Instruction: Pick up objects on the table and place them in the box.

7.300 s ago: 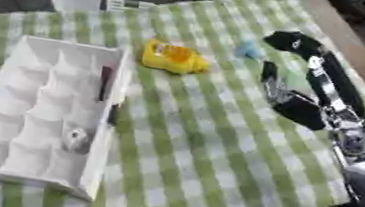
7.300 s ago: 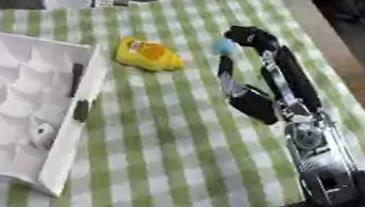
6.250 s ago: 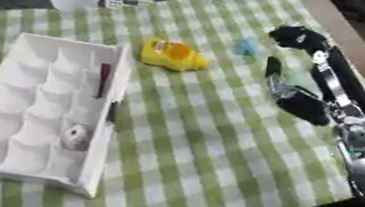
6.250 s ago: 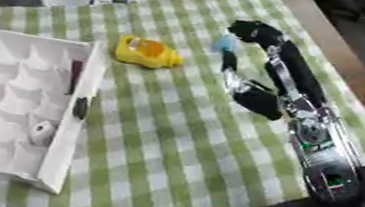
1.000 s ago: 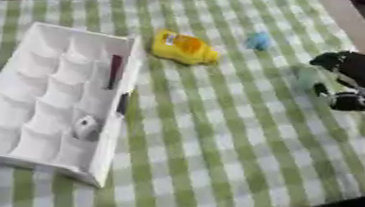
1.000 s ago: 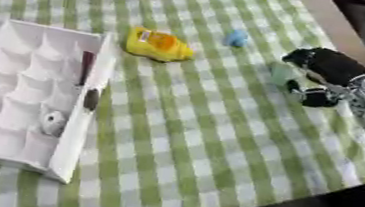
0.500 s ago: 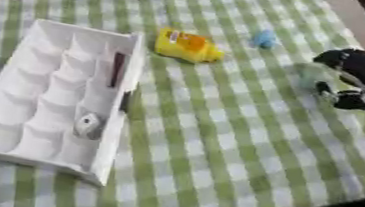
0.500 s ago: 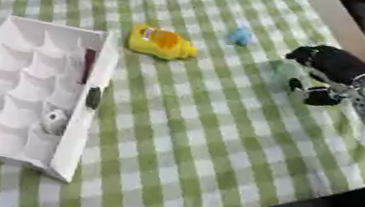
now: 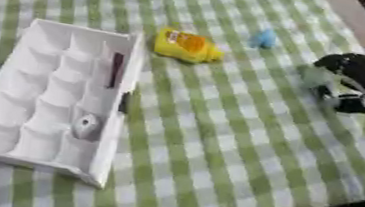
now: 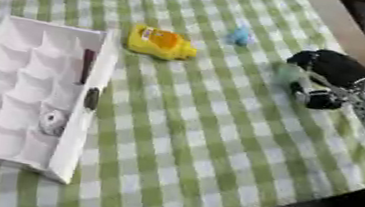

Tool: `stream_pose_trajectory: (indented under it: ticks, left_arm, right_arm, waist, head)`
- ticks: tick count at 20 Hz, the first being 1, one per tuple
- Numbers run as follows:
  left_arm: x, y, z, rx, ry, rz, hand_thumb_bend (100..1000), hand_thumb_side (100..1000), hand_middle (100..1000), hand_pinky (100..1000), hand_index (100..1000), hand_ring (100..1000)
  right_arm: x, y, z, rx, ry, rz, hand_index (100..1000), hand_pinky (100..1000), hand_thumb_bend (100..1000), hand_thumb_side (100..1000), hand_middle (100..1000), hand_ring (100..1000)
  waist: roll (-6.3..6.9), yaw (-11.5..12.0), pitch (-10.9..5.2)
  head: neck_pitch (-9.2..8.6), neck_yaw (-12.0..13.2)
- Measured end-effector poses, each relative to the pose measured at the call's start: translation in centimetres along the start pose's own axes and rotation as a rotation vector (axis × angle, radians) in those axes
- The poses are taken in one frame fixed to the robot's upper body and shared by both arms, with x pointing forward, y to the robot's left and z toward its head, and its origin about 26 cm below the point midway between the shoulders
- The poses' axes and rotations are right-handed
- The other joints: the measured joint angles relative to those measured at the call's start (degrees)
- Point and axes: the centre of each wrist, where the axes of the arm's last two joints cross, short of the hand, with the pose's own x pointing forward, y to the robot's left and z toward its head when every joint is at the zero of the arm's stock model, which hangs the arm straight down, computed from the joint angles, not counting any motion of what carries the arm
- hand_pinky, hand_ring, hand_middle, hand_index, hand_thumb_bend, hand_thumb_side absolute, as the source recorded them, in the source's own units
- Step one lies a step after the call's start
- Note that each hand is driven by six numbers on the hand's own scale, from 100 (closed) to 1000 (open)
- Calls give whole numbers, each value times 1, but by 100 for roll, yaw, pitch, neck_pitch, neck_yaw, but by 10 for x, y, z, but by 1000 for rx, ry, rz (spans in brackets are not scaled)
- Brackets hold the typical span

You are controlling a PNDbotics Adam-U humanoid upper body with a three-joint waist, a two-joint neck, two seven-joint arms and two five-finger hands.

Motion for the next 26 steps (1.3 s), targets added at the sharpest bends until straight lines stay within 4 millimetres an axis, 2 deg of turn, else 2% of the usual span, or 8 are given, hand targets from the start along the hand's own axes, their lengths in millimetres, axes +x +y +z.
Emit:
stream_pose_trajectory:
  ticks: [10, 14, 18, 20, 23, 24, 25, 26]
  left_arm:
    - [0, 0, 0, -6, -1, 2, 141, 955, 939, 753, 861, 654]
    - [-1, 0, 0, -7, 3, 4, 141, 955, 939, 753, 861, 654]
    - [-1, 0, 0, -8, 4, 4, 142, 955, 940, 754, 861, 654]
    - [-1, 0, 0, -8, 4, 4, 142, 955, 940, 754, 861, 654]
    - [-1, 0, 0, -9, 3, 4, 142, 955, 940, 754, 861, 654]
    - [-1, 0, 0, -10, 3, 4, 142, 955, 940, 754, 861, 654]
    - [-1, 0, 0, -10, 3, 4, 142, 955, 940, 754, 861, 654]
    - [-1, 0, 0, -10, 3, 4, 142, 955, 940, 754, 861, 654]
  right_arm:
    - [-2, 0, 0, 3, 9, 1, 946, 893, 127, 241, 808, 799]
    - [-2, -1, -1, 1, 6, 3, 892, 879, 120, 236, 753, 776]
    - [-1, -3, -3, -2, -3, 15, 814, 866, 238, 289, 662, 763]
    - [1, -5, -4, -6, -9, 42, 787, 868, 327, 348, 627, 764]
    - [6, -10, -6, -25, -17, 112, 752, 864, 379, 383, 599, 760]
    - [7, -11, -7, -31, -18, 136, 705, 852, 399, 392, 554, 750]
    - [9, -12, -8, -38, -20, 157, 705, 852, 399, 392, 554, 750]
    - [10, -14, -8, -49, -21, 176, 631, 831, 424, 400, 480, 731]
  waist:
    - [29, 13, 17]
    - [36, 16, 17]
    - [36, 17, 17]
    - [36, 18, 17]
    - [36, 21, 17]
    - [36, 22, 17]
    - [36, 23, 17]
    - [36, 23, 17]
  head:
    - [-4, 1]
    - [-4, 1]
    - [-5, 2]
    - [-5, 2]
    - [-5, 3]
    - [-5, 3]
    - [-5, 4]
    - [-5, 4]
